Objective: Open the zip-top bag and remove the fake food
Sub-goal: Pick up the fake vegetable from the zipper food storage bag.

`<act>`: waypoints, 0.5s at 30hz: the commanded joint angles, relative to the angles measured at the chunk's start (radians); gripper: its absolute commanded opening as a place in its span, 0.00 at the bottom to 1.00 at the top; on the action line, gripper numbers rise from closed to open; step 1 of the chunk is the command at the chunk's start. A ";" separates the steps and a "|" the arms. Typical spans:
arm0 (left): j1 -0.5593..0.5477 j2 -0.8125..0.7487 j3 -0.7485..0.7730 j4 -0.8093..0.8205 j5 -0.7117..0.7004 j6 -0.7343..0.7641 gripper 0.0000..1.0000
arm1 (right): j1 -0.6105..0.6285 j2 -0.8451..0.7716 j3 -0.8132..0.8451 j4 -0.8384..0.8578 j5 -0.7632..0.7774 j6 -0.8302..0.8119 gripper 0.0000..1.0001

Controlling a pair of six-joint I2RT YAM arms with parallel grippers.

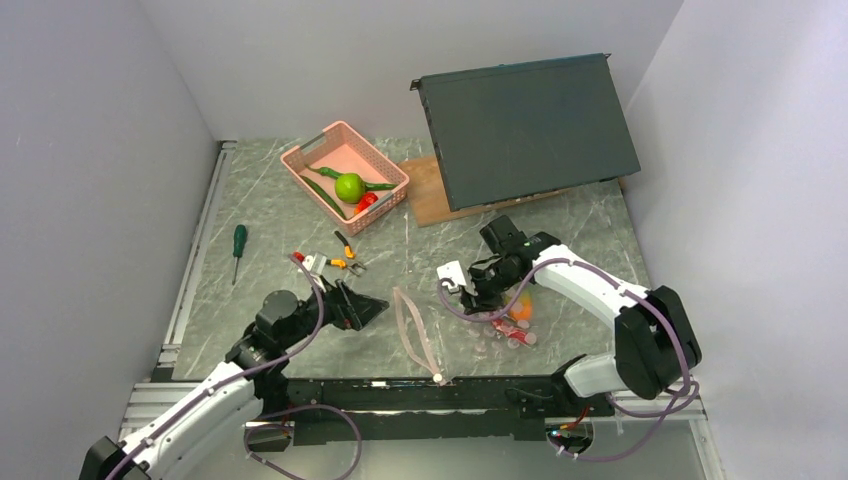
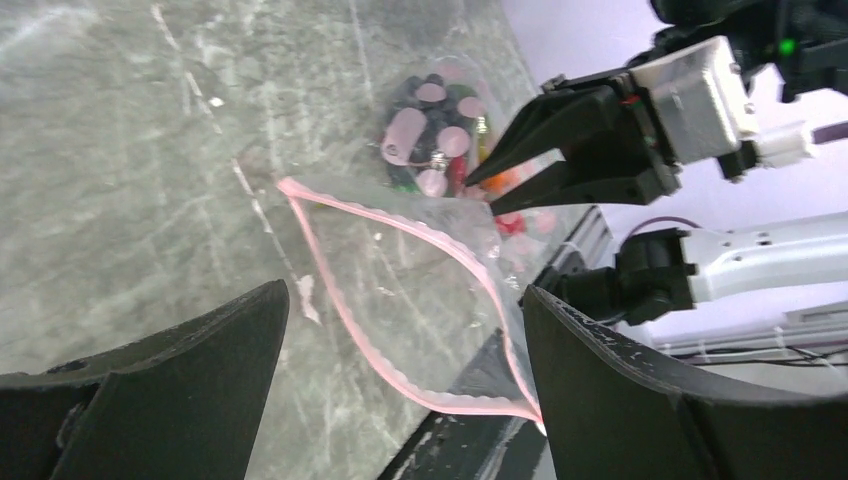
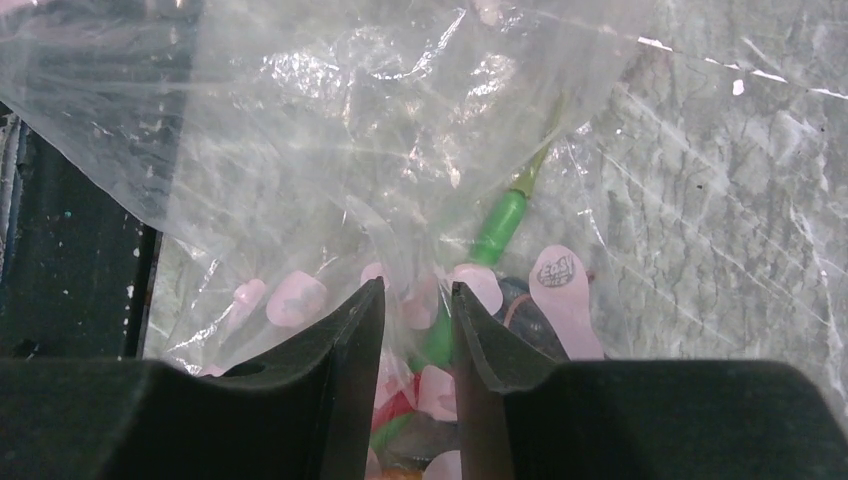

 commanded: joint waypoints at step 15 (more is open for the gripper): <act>-0.346 0.254 -0.043 0.287 -0.299 -0.265 0.66 | -0.120 -0.117 -0.041 -0.028 -0.115 -0.084 0.46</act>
